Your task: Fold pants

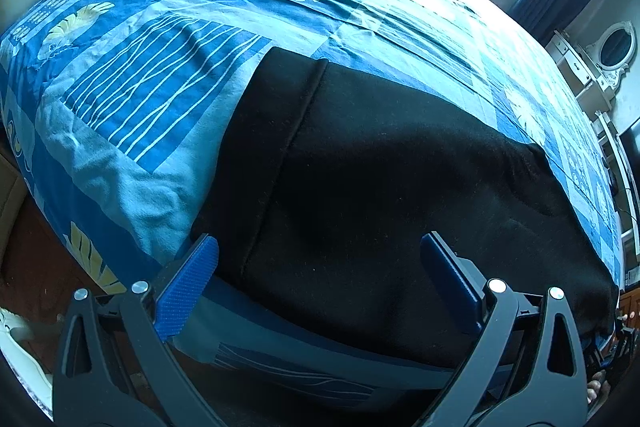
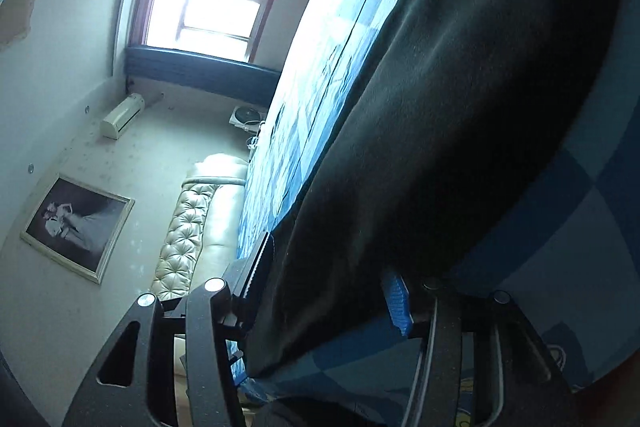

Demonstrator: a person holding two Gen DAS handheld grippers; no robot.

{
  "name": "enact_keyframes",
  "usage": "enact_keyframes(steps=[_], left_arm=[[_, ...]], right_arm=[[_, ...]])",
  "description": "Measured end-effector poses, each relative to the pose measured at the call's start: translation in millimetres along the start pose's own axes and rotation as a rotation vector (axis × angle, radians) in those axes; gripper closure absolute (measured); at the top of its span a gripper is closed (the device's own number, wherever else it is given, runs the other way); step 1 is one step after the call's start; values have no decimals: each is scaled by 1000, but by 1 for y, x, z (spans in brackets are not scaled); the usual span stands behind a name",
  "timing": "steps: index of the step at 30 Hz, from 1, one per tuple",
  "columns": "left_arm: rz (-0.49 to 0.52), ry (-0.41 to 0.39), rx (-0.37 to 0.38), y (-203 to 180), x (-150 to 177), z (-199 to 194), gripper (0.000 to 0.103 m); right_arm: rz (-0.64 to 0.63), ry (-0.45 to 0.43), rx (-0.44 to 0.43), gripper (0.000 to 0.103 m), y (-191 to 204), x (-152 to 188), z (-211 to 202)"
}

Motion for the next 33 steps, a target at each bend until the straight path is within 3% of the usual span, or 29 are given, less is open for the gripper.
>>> enact_keyframes(steps=[3,5,6,10,18,23,25,27,29,33], left_arm=[[5,-1,-4,0,0,1,3],[13,-1,-10,0,0,1,3],[17,-1,-13,-1,1,1,3],[14,-1,-11,-1,1,1,3],[23,-1,-11,-1,2,1,3],[18,1,-6,-1,1,0,3],[15,-7,-2,-1,0,-2,3],[11,-22,8,-3,-2,-7,3],[11,-50,38,-10,-6,-14,3],[80,-99,67,-26,-10,-24,3]], right_arm=[[10,-22,29,58,-8,1,-7],[24,-16,81,86,-19,-9,-8],[24,-7,109,93,-24,-8,-7],[9,5,157,96,-33,-7,-22],[-28,57,154,94,-36,-9,-27],[-156,66,235,89,-28,-24,-56],[-240,24,256,88,-19,-44,-80],[-270,-50,253,77,-12,-75,-109],[-264,-153,268,57,-14,-117,-142],[-212,-262,320,54,-39,-192,-185]])
Point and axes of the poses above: each gripper's, at about its wrist camera, not at the fingertips, and z roughly the way its jaws point, y to its left, x to its underside, the point moved 10 cm from there along z, roughly the way its jaws point, and after that the axes turned 7 degrees about -y, right-handed, at the moved point
